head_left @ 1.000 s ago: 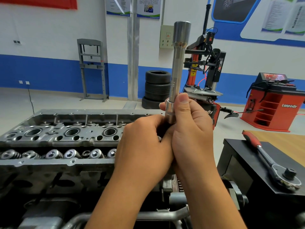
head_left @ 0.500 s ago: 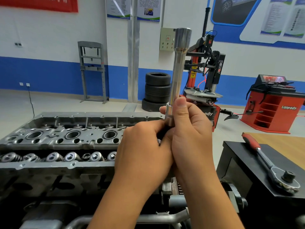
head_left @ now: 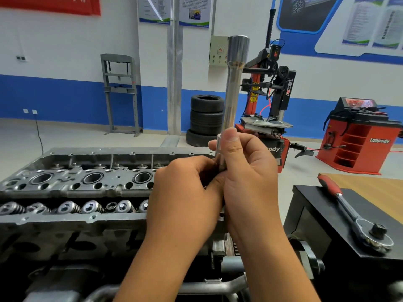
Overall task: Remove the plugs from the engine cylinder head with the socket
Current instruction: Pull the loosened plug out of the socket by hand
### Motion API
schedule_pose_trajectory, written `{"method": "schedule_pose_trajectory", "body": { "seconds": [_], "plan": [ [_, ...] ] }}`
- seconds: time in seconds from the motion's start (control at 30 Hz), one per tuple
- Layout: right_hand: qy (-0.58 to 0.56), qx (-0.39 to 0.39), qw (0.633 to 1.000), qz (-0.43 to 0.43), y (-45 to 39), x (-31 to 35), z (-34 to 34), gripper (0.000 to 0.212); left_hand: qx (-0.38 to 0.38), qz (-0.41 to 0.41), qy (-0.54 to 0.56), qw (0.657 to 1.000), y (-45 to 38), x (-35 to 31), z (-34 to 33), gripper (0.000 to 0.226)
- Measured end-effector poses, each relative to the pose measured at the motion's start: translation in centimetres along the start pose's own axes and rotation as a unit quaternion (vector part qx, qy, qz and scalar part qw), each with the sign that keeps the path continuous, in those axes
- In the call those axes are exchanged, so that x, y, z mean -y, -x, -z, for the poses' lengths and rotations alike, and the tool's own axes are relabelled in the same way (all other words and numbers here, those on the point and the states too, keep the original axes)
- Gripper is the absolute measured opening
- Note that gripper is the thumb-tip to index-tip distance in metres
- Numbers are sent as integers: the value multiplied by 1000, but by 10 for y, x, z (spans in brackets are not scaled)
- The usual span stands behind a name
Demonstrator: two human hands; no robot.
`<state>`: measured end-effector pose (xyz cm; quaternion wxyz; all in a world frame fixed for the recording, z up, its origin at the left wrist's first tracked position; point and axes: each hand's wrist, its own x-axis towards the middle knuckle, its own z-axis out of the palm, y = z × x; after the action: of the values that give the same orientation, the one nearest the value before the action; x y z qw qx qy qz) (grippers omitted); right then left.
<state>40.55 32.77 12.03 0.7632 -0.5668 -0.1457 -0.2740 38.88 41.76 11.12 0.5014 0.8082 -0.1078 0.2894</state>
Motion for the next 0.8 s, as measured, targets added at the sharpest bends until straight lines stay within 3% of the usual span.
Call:
{"method": "schedule_pose_trajectory", "body": {
  "seconds": [0.43,0.6,0.8],
  "plan": [
    [-5,-6,1000,-13,-3,0,-1,49,38,-13,40,998,0,1,3,25],
    [-22,-5,1000,-10,-1,0,1,29,32,-4,25,999,-2,4,1,13],
    [12,7,1000,2,-2,-1,0,42,21,-1,15,1000,-1,2,2,18]
  ]
}}
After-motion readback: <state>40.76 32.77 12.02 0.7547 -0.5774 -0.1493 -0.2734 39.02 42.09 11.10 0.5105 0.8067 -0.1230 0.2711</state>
